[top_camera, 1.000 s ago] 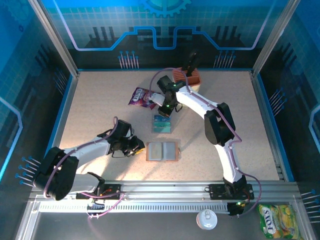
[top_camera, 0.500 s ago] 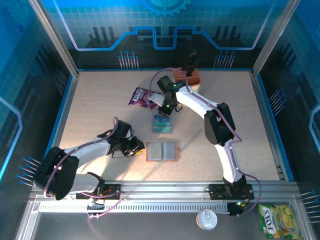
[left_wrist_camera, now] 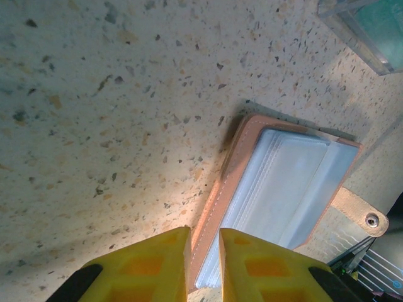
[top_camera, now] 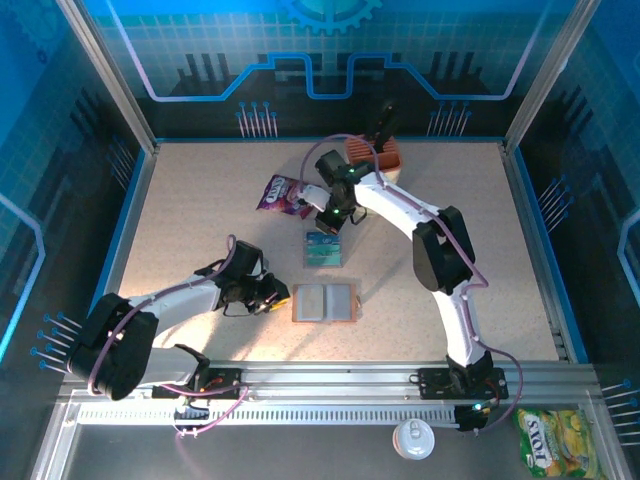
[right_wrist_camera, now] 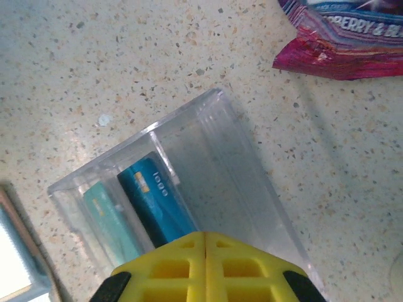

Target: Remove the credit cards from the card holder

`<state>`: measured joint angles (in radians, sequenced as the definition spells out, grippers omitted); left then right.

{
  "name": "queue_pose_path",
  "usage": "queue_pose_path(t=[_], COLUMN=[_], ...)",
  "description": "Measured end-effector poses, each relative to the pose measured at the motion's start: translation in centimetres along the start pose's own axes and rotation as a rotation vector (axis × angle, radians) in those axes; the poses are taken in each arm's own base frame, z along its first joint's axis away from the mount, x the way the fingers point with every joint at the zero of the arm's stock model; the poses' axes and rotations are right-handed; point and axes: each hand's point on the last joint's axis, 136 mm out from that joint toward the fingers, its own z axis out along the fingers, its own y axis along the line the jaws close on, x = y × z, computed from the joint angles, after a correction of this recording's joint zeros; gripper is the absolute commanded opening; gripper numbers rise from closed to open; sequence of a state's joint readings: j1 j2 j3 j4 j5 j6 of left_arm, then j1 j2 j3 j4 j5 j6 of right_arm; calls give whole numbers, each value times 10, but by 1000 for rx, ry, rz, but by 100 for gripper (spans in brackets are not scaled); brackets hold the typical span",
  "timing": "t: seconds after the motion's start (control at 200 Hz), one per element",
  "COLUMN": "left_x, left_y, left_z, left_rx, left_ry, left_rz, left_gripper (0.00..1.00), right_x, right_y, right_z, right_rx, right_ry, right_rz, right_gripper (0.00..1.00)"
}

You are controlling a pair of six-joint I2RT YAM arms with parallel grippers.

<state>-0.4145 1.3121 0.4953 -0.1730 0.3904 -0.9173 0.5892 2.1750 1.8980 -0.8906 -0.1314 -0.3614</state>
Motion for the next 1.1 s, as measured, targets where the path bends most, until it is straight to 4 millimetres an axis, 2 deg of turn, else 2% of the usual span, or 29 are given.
queue_pose_path(t=[0.235,0.35,0.43,0.705,0.99,1.101], left_x=[3,7,10,16,14,15], left_y=[-6,-8,-7,-2,-5,-3], left_z=[2,5,9,17,20,21], left_rx=[16,18,11,-15,-21,-30], left_ry=[6,19,30,57,63,68], left_rz=[21,37,44,35,33,27], left_gripper=[19,18,17,14,13,13], right_x=[-8,-8,0,43,58,67], right_y=[21,39,53,96,136,154], right_z=[-44,-53,-50,-26,-11,-4], right_rx=[29,16,-11,-127,-231,-276], right_ry=[-111,-161,-179,-179,-131,-85], right_rz=[82,167,236,542,717,754], right_gripper=[4,7,7,7,7,11])
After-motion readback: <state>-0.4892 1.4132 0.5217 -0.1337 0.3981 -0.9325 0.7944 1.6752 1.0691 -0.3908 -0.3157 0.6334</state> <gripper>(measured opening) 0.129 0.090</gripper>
